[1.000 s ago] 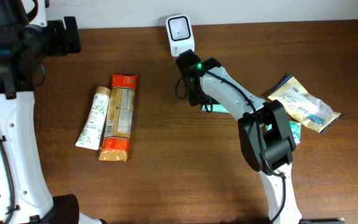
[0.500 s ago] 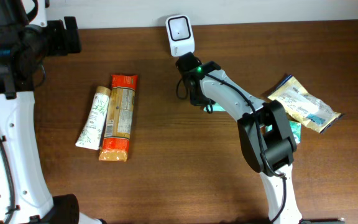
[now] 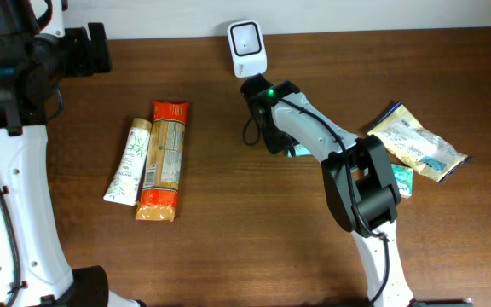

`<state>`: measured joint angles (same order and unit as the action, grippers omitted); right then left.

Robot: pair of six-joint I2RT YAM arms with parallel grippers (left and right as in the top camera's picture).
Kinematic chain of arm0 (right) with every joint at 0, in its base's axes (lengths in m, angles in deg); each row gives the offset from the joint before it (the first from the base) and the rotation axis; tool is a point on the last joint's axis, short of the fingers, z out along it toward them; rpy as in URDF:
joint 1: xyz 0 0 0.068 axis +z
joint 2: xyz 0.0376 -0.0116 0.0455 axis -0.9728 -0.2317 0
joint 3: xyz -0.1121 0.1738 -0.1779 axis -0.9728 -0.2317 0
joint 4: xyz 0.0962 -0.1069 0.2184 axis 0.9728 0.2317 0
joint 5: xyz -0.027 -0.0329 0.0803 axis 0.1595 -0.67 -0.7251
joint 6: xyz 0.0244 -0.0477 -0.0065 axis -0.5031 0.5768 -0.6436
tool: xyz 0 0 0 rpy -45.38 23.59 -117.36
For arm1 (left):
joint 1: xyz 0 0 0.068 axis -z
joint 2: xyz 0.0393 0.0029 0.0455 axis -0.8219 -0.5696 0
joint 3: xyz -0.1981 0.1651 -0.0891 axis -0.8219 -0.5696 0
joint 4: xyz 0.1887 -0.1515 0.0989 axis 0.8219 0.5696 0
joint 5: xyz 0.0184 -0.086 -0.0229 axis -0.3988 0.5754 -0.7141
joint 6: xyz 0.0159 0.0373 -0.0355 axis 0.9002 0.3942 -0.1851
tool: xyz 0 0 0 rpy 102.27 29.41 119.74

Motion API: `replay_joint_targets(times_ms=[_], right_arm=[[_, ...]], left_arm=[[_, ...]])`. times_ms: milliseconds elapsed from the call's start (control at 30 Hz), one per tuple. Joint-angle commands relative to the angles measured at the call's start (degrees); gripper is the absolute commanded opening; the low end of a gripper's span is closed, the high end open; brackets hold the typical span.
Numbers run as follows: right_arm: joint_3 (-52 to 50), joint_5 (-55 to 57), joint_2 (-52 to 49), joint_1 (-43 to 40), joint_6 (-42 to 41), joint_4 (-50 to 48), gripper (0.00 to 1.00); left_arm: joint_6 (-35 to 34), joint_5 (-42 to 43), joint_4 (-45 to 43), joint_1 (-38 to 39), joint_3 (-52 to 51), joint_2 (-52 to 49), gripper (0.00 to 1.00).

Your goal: Scan the item barcode

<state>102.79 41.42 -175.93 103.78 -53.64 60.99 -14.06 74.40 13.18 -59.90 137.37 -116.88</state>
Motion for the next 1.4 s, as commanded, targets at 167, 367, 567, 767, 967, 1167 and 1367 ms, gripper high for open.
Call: replay_joint_targets(times_ms=[167, 367, 567, 767, 967, 1167, 1367], right_arm=[[-6.5, -3.9, -1.9, -1.8, -0.1, 0.2, 0.13], [-6.1, -5.9, -1.8, -1.7, 0.1, 1.5, 0.04], [6.8, -27.6, 3.3, -1.8, 9.7, 10.5, 0.04], [10.0, -35.3, 4.9, -4.4, 9.0, 12.1, 0.18], [9.1, -49.6, 4.9, -20.9, 17.7, 13.7, 0.65], [0.0, -62.1, 2.6, -32.0, 34.2, 13.7, 0.67], [-7.8, -65.0, 1.9, -34.2, 38.7, 9.5, 0.66]], left_arm=[[0.7, -0.2, 0.1, 0.0, 0.6, 0.4, 0.99], [0.7, -0.2, 0.1, 0.0, 0.6, 0.4, 0.99], [0.7, -0.2, 0.1, 0.0, 0.6, 0.4, 0.99], [0.7, -0.2, 0.1, 0.0, 0.6, 0.4, 0.99], [0.7, -0.2, 0.1, 0.0, 0.6, 0.4, 0.99], [0.7, -0.2, 0.1, 0.0, 0.6, 0.4, 0.99], [0.7, -0.2, 0.1, 0.0, 0.6, 0.4, 0.99]])
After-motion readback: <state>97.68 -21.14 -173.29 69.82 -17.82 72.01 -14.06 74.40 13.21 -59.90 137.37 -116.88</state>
